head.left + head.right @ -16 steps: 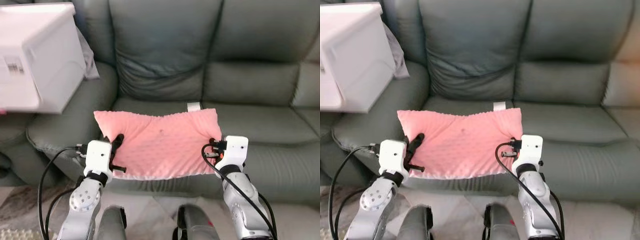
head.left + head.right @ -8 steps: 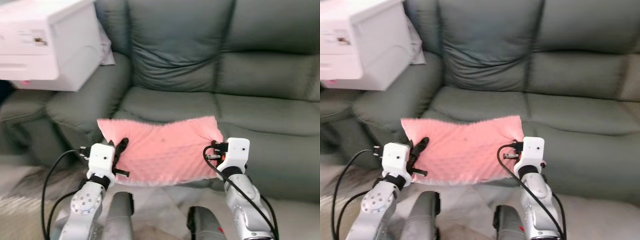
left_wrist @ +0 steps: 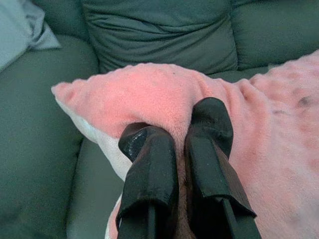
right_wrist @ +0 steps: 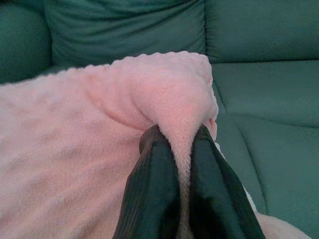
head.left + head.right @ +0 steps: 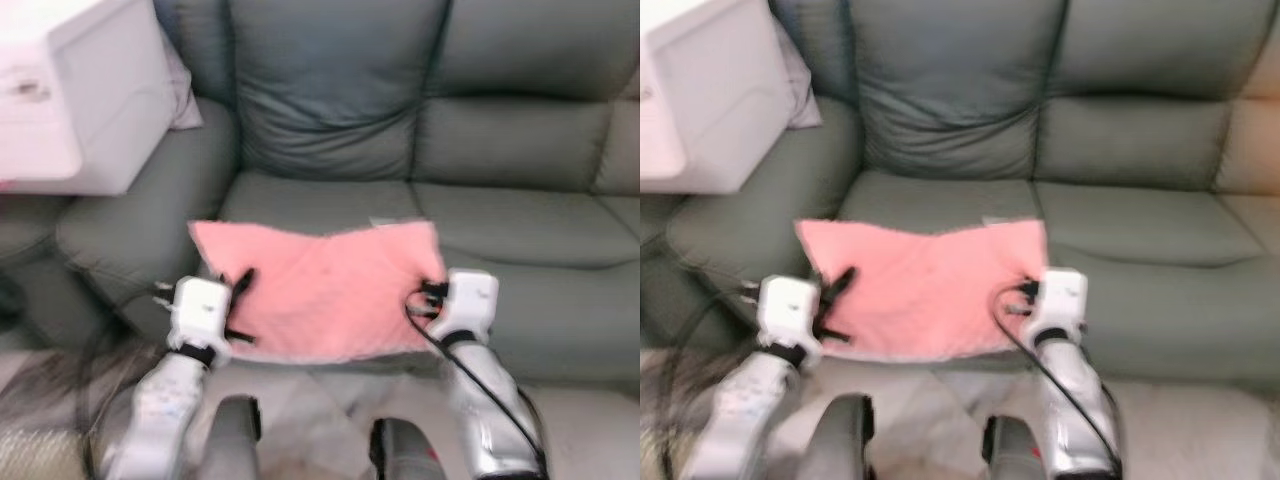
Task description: Move the pillow to the sofa
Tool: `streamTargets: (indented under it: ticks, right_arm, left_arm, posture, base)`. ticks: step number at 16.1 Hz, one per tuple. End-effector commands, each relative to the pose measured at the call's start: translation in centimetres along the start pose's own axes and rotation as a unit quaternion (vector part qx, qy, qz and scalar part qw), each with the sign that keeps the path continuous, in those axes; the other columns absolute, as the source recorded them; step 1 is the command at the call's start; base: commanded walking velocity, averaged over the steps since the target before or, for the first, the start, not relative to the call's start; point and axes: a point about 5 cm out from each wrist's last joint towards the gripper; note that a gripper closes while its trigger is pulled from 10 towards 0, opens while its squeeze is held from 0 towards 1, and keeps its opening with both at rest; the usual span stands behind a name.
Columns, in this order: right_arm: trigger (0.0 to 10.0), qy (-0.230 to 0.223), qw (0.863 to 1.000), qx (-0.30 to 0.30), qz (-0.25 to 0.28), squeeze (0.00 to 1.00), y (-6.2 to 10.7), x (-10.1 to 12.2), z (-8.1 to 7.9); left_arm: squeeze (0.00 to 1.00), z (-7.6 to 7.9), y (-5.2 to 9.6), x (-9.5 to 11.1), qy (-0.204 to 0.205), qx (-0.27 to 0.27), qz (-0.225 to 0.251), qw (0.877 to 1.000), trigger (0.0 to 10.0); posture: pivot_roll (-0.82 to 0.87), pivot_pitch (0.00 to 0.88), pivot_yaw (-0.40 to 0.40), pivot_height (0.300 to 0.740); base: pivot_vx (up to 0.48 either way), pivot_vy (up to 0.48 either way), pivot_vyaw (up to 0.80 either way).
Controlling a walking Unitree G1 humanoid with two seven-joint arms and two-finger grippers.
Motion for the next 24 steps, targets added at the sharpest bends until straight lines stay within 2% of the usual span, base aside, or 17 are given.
streamTargets:
  ticks: [1, 6, 10, 16, 18, 22, 24]
  right_arm:
    - [10.0, 0.010, 1.000, -0.022, 0.006, 0.00, 0.2, 0.2, 1.4]
    - [10.0, 0.010, 1.000, -0.021, 0.004, 0.00, 0.2, 0.1, 1.4]
    - [10.0, 0.010, 1.000, -0.015, 0.002, 0.00, 0.2, 0.0, 1.2]
    - [10.0, 0.007, 1.000, -0.012, 0.004, 0.00, -0.2, 0.7, 1.5]
    - [10.0, 0.006, 1.000, -0.023, 0.005, 0.00, -0.7, 1.2, 2.0]
    - [10.0, 0.009, 1.000, -0.017, 0.000, 0.00, -2.5, 2.0, 1.7]
    - [10.0, 0.023, 1.000, -0.001, -0.022, 0.00, -3.7, 1.8, 1.4]
  left_arm:
    - [0.00, 1.3, -0.5, 0.6, 0.008, -0.026, 0.014, 1.000, 10.0]
    - [0.00, 1.1, -0.5, 0.5, 0.007, -0.011, 0.014, 1.000, 10.0]
    - [0.00, 0.1, -0.6, 0.3, -0.016, 0.017, 0.011, 1.000, 10.0]
    - [0.00, -3.2, -3.0, 1.1, -0.041, 0.059, -0.001, 0.997, 10.0]
    - [0.00, -4.8, -4.2, 1.1, -0.059, 0.069, -0.029, 0.995, 10.0]
    - [0.00, -6.0, -5.0, -0.3, -0.087, 0.094, -0.099, 0.987, 10.0]
    - [0.00, -6.5, -5.2, -0.4, -0.077, 0.113, -0.107, 0.985, 10.0]
  posture:
    - [-0.02, 0.000, -0.005, 0.626]
    - [-0.02, 0.000, -0.007, 0.626]
    - [-0.02, 0.000, -0.011, 0.626]
    - [-0.04, 0.003, -0.006, 0.626]
    - [-0.03, 0.073, 0.010, 0.626]
    - [-0.02, 0.163, 0.018, 0.626]
    - [0.00, 0.215, 0.022, 0.626]
  base:
    - [0.368, 0.000, 0.00]
    - [0.278, 0.000, 0.00]
    - [0.000, 0.000, 0.00]
    - [0.000, 0.000, 0.00]
    - [0.000, 0.000, 0.00]
    - [0.000, 0.000, 0.00]
    - [0.000, 0.000, 0.00]
Point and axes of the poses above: a point about 5 cm out from each wrist's last joint towards the gripper, its own y axis pointing back from the gripper into the wrist, its own x axis along the axis of the wrist's last joint, z = x × y, and after that the axes turned 11 degrees about y, right-handed
